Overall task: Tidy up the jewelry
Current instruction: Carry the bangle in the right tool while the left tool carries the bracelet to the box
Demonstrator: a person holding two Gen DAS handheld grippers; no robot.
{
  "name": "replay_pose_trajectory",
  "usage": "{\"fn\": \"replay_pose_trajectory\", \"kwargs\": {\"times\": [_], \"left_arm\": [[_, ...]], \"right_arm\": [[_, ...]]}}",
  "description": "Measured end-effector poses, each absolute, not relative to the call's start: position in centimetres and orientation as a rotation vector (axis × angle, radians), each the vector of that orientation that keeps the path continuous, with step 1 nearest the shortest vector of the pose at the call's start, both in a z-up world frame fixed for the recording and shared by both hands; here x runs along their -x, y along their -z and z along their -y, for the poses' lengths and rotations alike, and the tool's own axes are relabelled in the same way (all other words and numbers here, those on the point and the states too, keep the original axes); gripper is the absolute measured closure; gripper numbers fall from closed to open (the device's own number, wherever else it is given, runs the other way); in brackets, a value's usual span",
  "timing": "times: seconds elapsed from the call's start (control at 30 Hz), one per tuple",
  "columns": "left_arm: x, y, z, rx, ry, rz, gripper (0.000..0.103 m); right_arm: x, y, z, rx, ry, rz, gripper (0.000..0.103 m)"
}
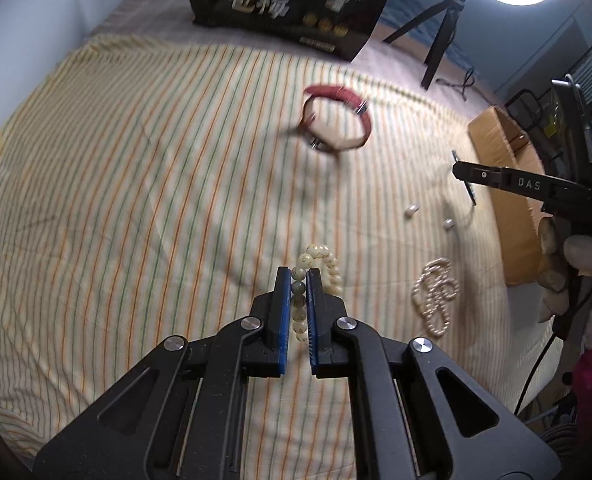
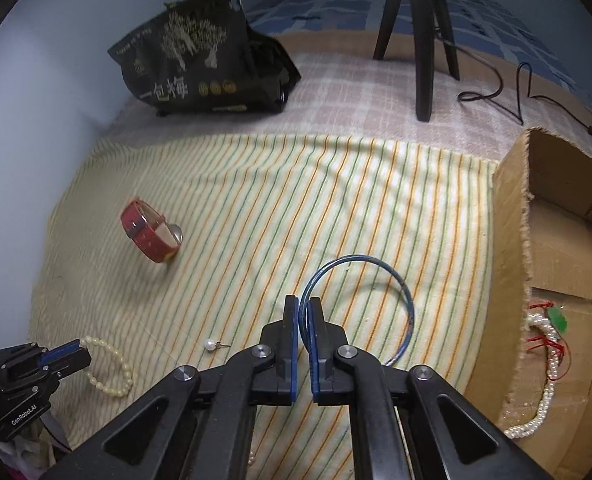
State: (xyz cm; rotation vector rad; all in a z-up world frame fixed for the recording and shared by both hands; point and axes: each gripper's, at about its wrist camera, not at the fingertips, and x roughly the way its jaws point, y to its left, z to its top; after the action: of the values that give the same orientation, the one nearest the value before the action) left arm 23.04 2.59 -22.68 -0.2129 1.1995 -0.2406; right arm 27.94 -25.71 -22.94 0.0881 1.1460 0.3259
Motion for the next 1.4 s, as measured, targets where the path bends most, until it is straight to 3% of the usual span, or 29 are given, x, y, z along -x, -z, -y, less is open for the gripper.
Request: {"fn": "replay_pose_trajectory", "kwargs": {"times": [0.9, 1.4], "left_arm": [[-21.9, 15.8, 2.9, 0.222, 0.363, -1.045, 0.098], [-21.7, 13.2, 10.7, 0.185, 0.498, -1.001, 0.098]], "right_arm": [[-23.9, 14.8, 30.7, -0.148, -0.295, -0.932, 0.102], [-21.7, 12.3, 38.2, -0.215, -0.201, -0.848, 0.102]]}}
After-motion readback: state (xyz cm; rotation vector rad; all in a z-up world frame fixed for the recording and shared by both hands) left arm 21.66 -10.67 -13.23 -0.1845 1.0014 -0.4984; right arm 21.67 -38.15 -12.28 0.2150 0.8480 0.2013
